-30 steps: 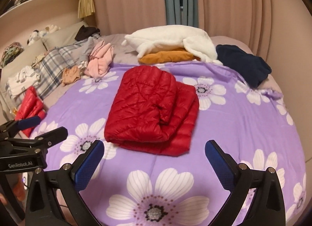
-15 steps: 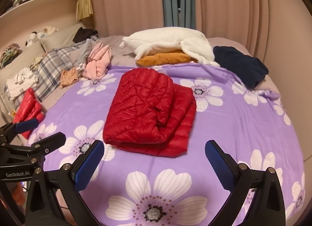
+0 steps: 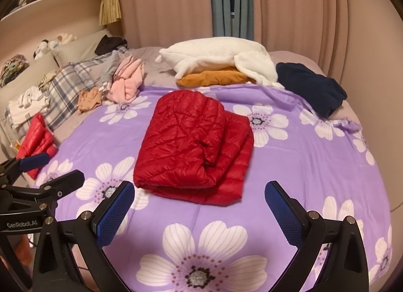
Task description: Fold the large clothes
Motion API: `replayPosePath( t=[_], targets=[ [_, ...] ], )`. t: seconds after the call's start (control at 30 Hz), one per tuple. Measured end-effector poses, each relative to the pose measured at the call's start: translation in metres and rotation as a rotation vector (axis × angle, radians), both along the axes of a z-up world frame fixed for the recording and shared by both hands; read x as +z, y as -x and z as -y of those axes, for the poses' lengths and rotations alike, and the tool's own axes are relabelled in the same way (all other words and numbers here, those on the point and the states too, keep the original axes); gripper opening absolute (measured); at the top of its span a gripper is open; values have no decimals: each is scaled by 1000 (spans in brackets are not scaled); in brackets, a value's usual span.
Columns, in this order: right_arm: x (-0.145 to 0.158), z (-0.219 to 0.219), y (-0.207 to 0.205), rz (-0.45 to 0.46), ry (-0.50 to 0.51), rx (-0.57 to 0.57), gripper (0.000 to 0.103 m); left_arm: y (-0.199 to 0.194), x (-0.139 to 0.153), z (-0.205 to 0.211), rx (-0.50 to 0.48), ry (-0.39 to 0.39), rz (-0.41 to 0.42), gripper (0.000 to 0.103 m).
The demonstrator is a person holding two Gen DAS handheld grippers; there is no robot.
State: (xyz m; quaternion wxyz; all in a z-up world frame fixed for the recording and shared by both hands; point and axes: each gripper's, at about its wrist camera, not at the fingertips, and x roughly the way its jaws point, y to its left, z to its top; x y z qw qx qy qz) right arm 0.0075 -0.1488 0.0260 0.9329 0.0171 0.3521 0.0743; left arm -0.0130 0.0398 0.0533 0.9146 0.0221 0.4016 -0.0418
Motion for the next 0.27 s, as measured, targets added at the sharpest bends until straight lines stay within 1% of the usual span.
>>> replayPosePath(
  t=[0.27],
  targets=[
    [2,1,-3,2,0,3,102,-1,3,-1,-2,3,7,103]
  ],
)
